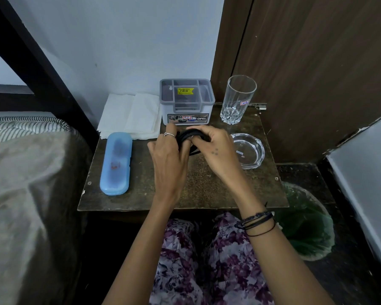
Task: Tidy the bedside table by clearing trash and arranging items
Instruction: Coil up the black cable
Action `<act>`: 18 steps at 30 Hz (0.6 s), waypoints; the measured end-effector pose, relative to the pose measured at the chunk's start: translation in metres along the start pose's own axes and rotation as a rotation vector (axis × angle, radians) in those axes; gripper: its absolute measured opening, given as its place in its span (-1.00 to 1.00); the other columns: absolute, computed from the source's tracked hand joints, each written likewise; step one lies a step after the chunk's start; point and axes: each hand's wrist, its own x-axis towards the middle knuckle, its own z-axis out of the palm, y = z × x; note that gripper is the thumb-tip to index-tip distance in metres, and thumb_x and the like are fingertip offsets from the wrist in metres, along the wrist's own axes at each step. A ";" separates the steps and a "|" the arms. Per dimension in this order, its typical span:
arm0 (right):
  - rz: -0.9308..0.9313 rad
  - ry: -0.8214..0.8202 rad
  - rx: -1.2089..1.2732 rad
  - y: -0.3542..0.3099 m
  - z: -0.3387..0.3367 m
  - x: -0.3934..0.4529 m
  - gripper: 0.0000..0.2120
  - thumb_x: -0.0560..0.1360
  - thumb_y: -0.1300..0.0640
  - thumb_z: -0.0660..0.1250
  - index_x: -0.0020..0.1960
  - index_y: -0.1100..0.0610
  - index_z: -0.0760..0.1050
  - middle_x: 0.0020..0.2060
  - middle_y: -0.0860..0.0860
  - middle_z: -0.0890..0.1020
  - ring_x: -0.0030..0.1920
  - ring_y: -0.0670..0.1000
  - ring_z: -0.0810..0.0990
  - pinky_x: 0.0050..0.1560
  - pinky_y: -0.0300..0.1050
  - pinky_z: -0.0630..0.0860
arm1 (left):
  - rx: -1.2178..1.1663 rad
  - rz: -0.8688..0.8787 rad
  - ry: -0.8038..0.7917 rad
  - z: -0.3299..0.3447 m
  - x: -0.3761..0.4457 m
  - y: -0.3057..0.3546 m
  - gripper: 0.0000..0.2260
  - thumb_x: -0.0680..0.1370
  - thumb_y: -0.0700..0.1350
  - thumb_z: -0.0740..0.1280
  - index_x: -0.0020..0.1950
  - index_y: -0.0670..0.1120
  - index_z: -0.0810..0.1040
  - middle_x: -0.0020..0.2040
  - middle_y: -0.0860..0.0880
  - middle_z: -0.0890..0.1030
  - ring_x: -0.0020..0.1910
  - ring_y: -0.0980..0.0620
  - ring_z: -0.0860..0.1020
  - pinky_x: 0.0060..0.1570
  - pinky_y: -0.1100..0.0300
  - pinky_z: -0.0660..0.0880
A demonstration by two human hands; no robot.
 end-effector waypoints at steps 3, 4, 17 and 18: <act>0.052 0.001 0.022 0.003 0.001 -0.001 -0.80 0.45 0.15 0.29 0.01 0.11 0.64 -0.11 0.01 0.70 -0.05 -0.01 0.65 0.06 0.09 0.55 | -0.010 -0.002 -0.004 0.000 -0.001 0.001 -0.99 0.49 -0.10 0.07 -0.12 -0.01 0.26 -0.27 -0.16 0.55 -0.30 -0.11 0.44 -0.17 0.18 0.13; 0.063 -0.010 0.037 0.003 0.001 -0.001 -0.79 0.44 0.14 0.28 0.00 0.11 0.65 -0.12 0.01 0.71 -0.05 -0.02 0.65 0.05 0.10 0.56 | -0.005 0.004 -0.004 0.000 -0.001 0.001 -0.99 0.49 -0.10 0.07 -0.12 0.00 0.25 -0.28 -0.15 0.54 -0.30 -0.11 0.44 -0.17 0.17 0.13; 0.243 -0.024 0.183 0.003 0.001 -0.008 -0.78 0.35 -0.01 0.29 -0.18 0.06 0.66 -0.20 0.27 0.66 -0.15 0.21 0.64 -0.02 0.20 0.57 | -0.022 -0.053 -0.012 0.002 -0.002 0.004 -0.91 0.50 -0.05 0.02 -0.11 -0.02 0.28 -0.23 -0.11 0.54 -0.29 -0.05 0.38 -0.13 0.16 0.15; 0.266 -0.020 0.196 0.002 0.001 -0.008 -0.81 0.36 0.04 0.30 -0.17 0.07 0.65 -0.19 0.22 0.68 -0.09 0.20 0.65 0.05 0.22 0.56 | -0.009 -0.053 -0.019 0.002 -0.002 0.002 -0.96 0.52 -0.10 0.06 -0.11 -0.02 0.28 -0.22 -0.12 0.54 -0.28 -0.05 0.37 -0.12 0.15 0.15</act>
